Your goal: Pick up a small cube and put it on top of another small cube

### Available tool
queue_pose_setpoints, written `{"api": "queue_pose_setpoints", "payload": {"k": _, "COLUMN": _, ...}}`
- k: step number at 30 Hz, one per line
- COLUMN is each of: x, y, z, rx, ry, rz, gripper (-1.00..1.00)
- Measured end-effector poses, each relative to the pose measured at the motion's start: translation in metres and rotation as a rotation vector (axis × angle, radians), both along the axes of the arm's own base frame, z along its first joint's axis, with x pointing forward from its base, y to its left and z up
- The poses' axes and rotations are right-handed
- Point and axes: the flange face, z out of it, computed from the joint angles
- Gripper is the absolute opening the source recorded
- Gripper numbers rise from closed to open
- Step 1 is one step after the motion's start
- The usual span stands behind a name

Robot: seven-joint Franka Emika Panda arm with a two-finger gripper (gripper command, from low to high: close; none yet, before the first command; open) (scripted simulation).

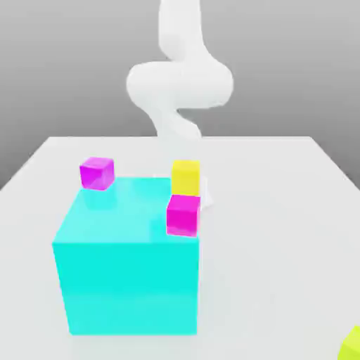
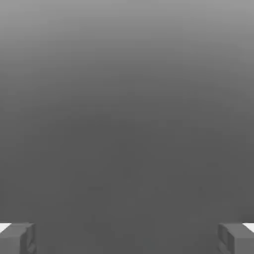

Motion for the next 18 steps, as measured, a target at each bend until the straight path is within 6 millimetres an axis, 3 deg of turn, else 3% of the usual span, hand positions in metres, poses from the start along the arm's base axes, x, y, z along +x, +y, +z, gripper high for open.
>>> {"api": "queue_pose_setpoints", "payload": {"k": 9, "x": 0.096, "y": 0.071, "z": -0.109, "rx": -0.085, "ry": 0.207, "rz": 0.18, "gripper": 0.0}}
{"api": "queue_pose_setpoints", "payload": {"k": 14, "x": 0.13, "y": 0.116, "z": -0.182, "rx": -0.131, "ry": 0.317, "rz": 0.286, "gripper": 0.0}}
{"api": "queue_pose_setpoints", "payload": {"k": 18, "x": 0.145, "y": 0.158, "z": -0.246, "rx": -0.169, "ry": 0.403, "rz": 0.38, "gripper": 0.0}}
